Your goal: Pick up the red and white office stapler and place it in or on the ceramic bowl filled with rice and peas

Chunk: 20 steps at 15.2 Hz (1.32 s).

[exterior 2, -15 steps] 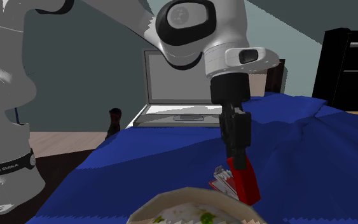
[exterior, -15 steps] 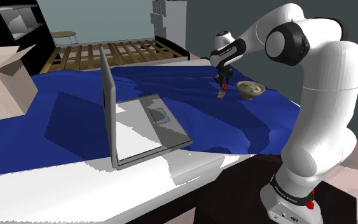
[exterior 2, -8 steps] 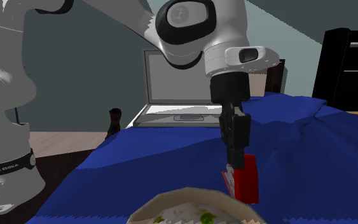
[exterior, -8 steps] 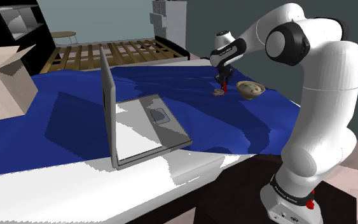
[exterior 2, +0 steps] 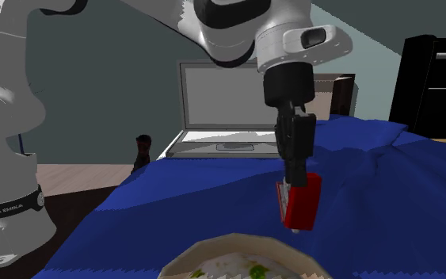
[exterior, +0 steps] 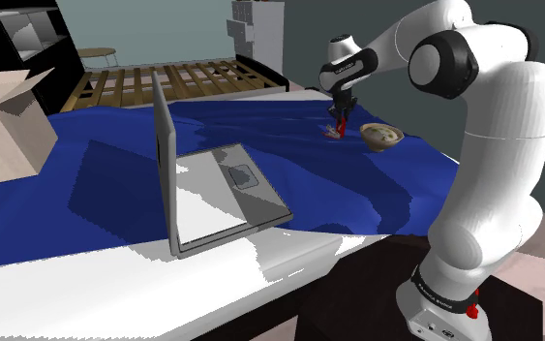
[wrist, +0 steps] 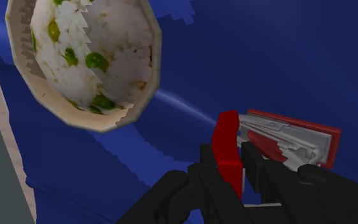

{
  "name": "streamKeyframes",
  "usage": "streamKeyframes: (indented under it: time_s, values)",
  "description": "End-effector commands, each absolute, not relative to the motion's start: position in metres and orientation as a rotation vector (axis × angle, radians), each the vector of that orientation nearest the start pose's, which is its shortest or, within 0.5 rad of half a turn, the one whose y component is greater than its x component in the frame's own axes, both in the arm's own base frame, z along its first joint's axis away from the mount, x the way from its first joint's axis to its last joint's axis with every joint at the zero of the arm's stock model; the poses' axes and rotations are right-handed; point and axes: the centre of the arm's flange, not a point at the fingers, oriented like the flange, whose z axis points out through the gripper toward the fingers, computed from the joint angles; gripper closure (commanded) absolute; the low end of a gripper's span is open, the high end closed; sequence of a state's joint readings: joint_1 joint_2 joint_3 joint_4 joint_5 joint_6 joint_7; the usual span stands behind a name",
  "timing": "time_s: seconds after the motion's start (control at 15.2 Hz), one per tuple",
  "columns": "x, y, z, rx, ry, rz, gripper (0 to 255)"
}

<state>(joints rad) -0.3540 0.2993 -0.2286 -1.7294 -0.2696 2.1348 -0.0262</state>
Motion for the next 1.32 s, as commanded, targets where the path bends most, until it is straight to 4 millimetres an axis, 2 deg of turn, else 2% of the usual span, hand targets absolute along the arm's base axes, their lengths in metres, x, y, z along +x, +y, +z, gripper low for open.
streamKeyframes:
  time_s: [0.0,1.25]
  values:
    - [0.544,-0.358,0.435,-3.390,0.706,-0.025,255]
    - [0.544,-0.358,0.535,-3.390,0.706,-0.025,255]
